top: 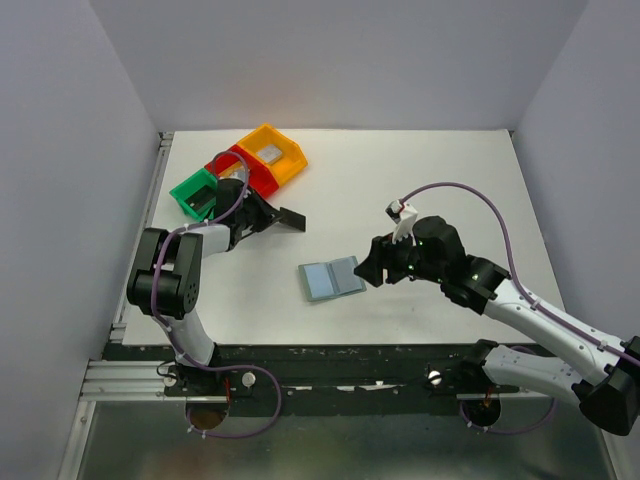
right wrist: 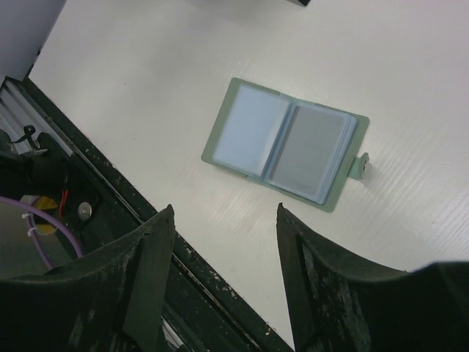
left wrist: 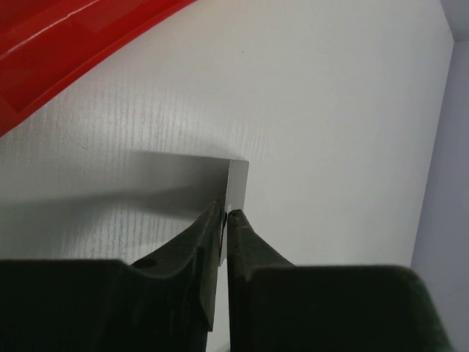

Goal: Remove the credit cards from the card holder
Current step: Place the credit card at the center of the board, then remove the credit card from the card holder.

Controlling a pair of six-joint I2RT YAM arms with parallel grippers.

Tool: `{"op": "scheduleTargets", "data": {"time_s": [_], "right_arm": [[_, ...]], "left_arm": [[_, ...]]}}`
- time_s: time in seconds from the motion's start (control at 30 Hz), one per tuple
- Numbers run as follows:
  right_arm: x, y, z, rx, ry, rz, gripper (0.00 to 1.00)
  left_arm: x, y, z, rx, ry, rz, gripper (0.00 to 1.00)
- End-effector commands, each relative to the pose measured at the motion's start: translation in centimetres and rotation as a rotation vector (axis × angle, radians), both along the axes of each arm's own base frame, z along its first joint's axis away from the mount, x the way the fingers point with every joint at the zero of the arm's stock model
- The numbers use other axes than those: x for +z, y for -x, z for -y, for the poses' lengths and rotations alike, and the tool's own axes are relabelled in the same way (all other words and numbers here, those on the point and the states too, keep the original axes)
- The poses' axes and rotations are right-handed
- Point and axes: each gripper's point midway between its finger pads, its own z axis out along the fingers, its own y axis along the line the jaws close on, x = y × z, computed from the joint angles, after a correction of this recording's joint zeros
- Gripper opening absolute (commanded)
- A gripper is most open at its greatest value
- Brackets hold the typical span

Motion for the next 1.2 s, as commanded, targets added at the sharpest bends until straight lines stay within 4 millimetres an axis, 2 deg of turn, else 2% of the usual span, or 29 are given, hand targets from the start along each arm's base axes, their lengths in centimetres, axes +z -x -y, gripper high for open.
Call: {"op": "scheduleTargets", "data": {"time_s": [0.0,0.1,0.33,0.63,0.77,0.9,0.97,1.03,1.07,1.1,1.13,1.17], "right_arm": [[0.5,-0.4,0.3,-0.019,0.018,0.015,0.66],[0.4,-0.6,0.6,-0.034,0.024,0.021,0.68],[-0.1,-0.9,1.2,-0.062,0.061,0.015,0.69],[-0.9,-1.1,1.9,-0.087,0.106,0.006,0.71],[-1.3,-1.9,2.7,-0.150,0.146,0.006,0.72],[-2.5,-2.9,3.6,-0.232,0.196,-0.012,0.75],[-3.0,-3.3,3.6,-0.259,0.206,-0.024,0.81],[-3.7,-3.7,3.7,-0.282,0.221,-0.039,0.88],[-4.0,-3.9,3.7,-0.287,0.229,-0.051,0.88],[-4.6,-4.1,3.7,-0.289,0.241,-0.066,0.88],[-5.2,-4.1,3.7,-0.287,0.247,-0.082,0.88],[-5.5,-4.1,3.4,-0.272,0.241,-0.090,0.88]], "left_arm": [[0.0,-0.3,0.0,-0.018,-0.032,-0.001,0.28],[0.3,-0.4,-0.2,-0.018,-0.047,0.005,0.33],[1.2,-0.6,-0.7,-0.021,-0.080,0.020,0.36],[2.6,-0.4,-2.7,0.007,-0.161,0.037,0.39],[3.9,-0.4,-4.8,0.070,-0.246,0.060,0.41],[6.1,0.9,-6.9,0.178,-0.344,0.079,0.45],[7.4,1.9,-7.7,0.242,-0.398,0.112,0.46],[8.5,3.3,-7.0,0.257,-0.419,0.153,0.50],[9.0,3.9,-6.6,0.262,-0.417,0.170,0.52],[9.4,4.8,-5.8,0.255,-0.409,0.182,0.60],[9.8,5.6,-5.1,0.252,-0.399,0.185,0.63],[9.8,6.7,-4.4,0.241,-0.389,0.167,0.99]]}}
